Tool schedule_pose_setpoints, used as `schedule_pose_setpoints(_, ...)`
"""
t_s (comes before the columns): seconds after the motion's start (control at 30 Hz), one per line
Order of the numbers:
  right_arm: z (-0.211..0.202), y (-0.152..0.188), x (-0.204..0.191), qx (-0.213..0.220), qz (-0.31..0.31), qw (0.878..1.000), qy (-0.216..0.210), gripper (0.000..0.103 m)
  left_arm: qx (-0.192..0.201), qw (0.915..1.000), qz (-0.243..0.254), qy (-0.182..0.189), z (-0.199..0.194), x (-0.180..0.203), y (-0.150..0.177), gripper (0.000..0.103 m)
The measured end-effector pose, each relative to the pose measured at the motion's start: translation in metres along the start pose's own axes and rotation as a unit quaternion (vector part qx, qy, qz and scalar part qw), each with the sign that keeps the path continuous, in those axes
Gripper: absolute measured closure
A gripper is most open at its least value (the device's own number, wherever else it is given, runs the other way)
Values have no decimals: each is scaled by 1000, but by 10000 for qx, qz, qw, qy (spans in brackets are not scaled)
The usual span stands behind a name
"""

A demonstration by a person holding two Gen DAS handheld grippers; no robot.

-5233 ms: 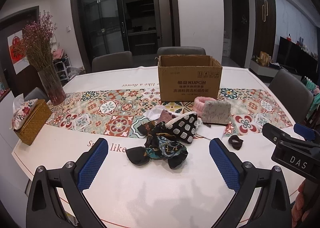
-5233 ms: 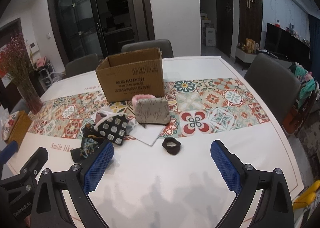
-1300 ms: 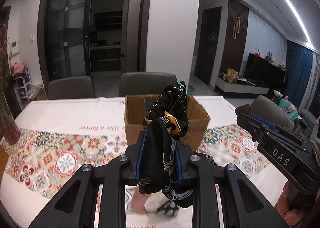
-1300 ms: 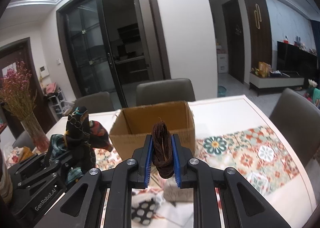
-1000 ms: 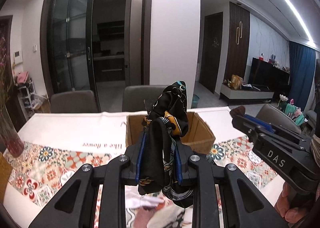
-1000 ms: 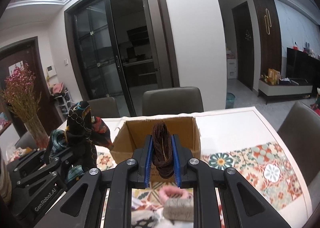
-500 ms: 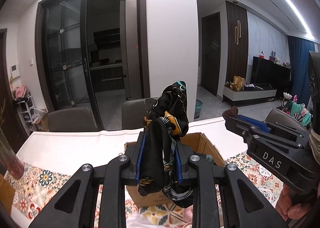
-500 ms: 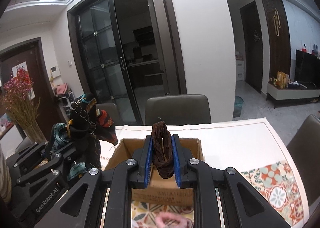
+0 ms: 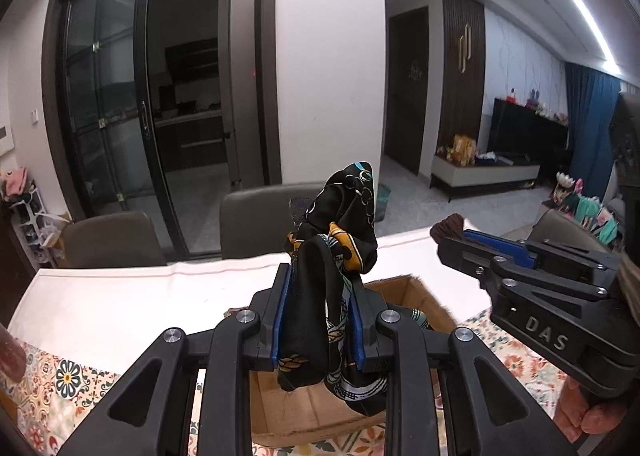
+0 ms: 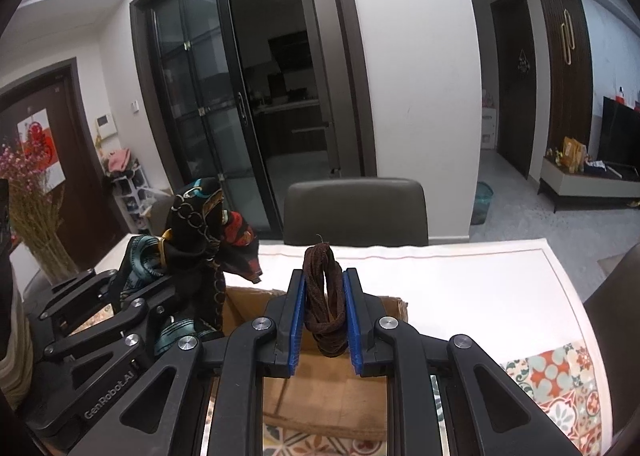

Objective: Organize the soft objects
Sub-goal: 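Open both grippers to drop the scarves and hair tie into the box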

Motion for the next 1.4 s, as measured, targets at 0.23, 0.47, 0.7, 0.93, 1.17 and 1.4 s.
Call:
schedule_pose_setpoints(0.23, 36, 19, 10, -540, 69, 9985, -46, 83, -652, 9978, 43, 116, 36, 4, 27, 77)
schedule_pose_setpoints(0.47, 58, 45, 18, -1014, 121, 9947, -69, 83, -1197, 9925, 63, 248, 52, 7, 56, 76)
schedule_pose_setpoints(0.7, 67, 60, 22, -1295, 78, 9915, -119, 82, -1519, 9879, 21, 301, 59, 7, 68, 69)
schedule_pose_setpoints(0.93, 74, 62, 25, -1445, 218, 9892, -64, 65, -1508, 9883, 112, 220, 56, 6, 64, 48)
schedule_pose_setpoints(1.17, 68, 58, 26, -1385, 269, 9900, -23, 51, -1383, 9903, 146, 74, 45, 3, 56, 40)
schedule_pose_setpoints(1.4, 57, 51, 23, -1271, 180, 9917, 95, 48, -1282, 9914, 142, -238, 30, -1, 48, 39)
Point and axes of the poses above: each gripper's, at about its wrist camera, not at the fingertips, and z roughly the way its jaws point, x to its right, y to its underside, the point moved 3 cm from there along z, roughly the way its jaws point, and after that the axes turned 12 degrees about x, right-handed, at the moved point
